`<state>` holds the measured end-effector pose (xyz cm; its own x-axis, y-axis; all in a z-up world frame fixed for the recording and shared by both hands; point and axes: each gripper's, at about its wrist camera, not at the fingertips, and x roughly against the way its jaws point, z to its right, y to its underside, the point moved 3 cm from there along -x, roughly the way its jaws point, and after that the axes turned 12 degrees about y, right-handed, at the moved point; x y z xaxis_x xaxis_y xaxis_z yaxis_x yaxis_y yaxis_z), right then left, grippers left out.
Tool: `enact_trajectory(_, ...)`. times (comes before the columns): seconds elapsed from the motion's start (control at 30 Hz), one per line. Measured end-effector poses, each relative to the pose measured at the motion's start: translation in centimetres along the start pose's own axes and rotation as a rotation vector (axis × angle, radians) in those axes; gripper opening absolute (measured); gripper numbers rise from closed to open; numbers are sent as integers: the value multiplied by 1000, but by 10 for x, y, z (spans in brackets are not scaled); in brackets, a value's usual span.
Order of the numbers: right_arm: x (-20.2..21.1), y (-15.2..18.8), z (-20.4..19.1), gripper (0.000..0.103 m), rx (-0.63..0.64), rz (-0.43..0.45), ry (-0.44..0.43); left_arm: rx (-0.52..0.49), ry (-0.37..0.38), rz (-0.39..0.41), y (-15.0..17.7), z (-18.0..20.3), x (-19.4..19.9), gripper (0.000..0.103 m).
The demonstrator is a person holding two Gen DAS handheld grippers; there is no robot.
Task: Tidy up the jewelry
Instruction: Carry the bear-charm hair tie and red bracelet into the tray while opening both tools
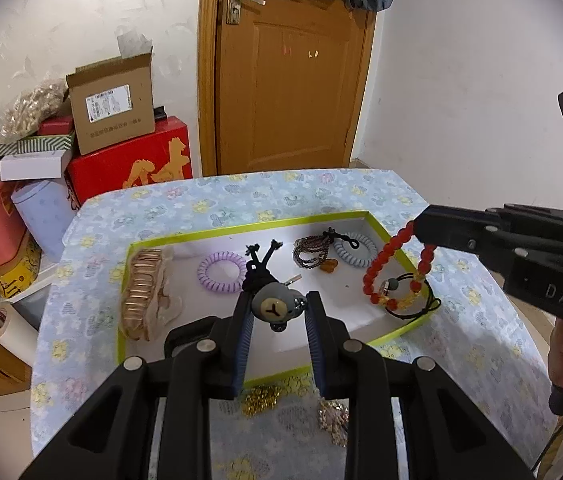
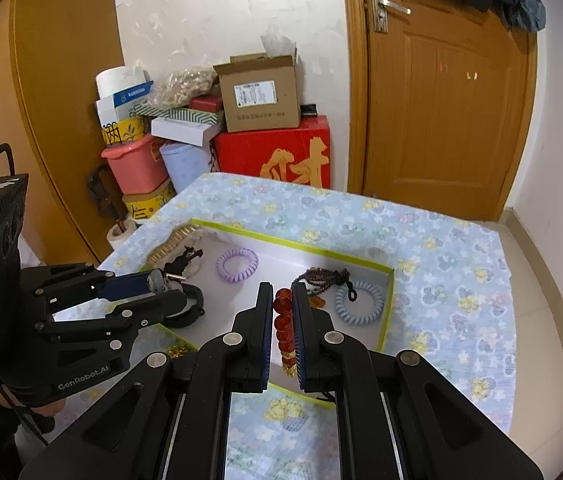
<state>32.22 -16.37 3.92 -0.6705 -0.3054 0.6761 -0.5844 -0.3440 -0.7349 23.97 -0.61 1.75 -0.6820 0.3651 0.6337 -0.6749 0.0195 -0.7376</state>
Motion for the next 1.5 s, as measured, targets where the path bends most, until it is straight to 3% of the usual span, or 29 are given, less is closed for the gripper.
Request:
enact_trajectory(0.57, -45, 14, 13, 9, -39, -85, 3, 28, 17, -92, 19, -16, -44, 27)
enact_trajectory(1.27, -86, 33, 40, 10, -98, -191, 24, 42, 18, -135, 26, -22, -62, 28)
enact_trajectory(1.37, -85, 32, 39, 17, -94, -187, 28, 40, 17, -139, 26, -22, -63, 29)
enact_trajectory(1.5, -80, 30, 39, 18, -95, -174, 33, 39, 21, -142, 26, -22, -61, 29)
